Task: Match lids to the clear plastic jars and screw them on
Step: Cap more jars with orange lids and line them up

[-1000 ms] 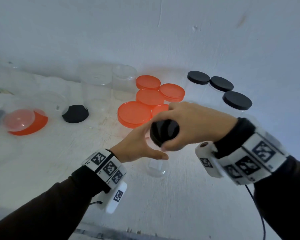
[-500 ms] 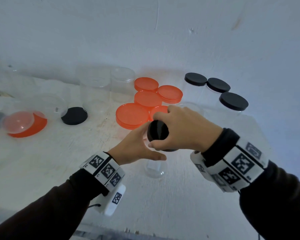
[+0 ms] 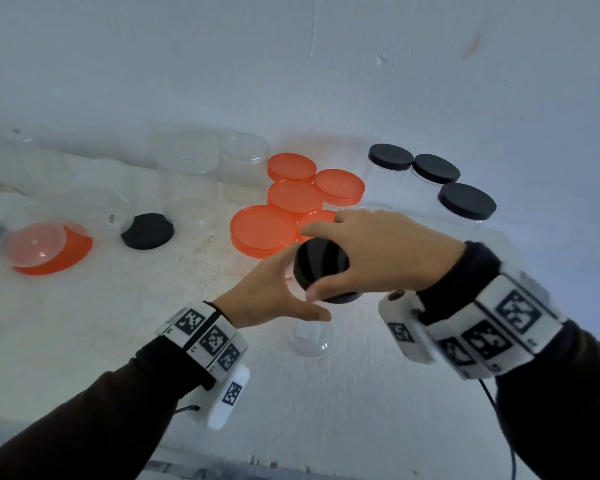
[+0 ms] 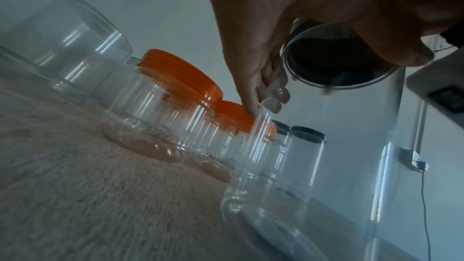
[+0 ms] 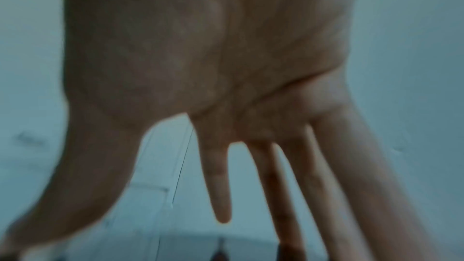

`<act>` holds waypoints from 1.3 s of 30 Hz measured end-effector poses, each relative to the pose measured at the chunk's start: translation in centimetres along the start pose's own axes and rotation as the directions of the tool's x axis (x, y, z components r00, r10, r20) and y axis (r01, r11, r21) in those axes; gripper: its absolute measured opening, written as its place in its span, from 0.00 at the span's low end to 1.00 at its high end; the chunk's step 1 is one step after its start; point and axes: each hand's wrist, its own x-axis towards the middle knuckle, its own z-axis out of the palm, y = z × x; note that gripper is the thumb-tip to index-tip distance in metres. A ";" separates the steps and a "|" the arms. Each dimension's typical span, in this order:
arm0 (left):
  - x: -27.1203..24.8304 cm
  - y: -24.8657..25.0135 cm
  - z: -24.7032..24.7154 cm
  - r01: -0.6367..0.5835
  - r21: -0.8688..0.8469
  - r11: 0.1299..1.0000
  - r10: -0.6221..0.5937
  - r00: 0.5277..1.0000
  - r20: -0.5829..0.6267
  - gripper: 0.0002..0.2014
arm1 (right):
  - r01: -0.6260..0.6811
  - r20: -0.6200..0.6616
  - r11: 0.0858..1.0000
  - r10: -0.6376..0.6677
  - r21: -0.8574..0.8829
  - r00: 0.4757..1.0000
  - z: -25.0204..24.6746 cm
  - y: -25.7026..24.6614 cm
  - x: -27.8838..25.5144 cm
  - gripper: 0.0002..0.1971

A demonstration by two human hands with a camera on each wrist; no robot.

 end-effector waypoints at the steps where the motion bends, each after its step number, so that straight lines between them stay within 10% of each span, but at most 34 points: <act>1: 0.0 0.1 -0.1 -0.002 0.021 1.000 0.002 1.000 0.005 0.40 | 0.040 0.095 0.995 -0.048 0.090 0.994 -0.4 0.4 -0.1 0.37; 27: 0.2 0.2 0.6 -0.020 -0.046 0.999 0.021 0.999 0.030 0.34 | 0.139 -0.154 0.966 -0.107 0.219 0.982 3.3 1.8 -0.9 0.30; 32: 0.5 -0.7 0.3 -0.009 0.045 0.999 0.002 0.989 0.147 0.37 | -0.002 -0.137 0.970 0.037 0.245 0.990 3.4 3.5 -2.7 0.31; 39: 3.2 0.5 0.9 -0.185 0.288 0.940 0.219 0.972 -0.089 0.26 | -0.248 -0.196 0.930 0.306 0.271 0.932 5.0 8.3 -6.4 0.31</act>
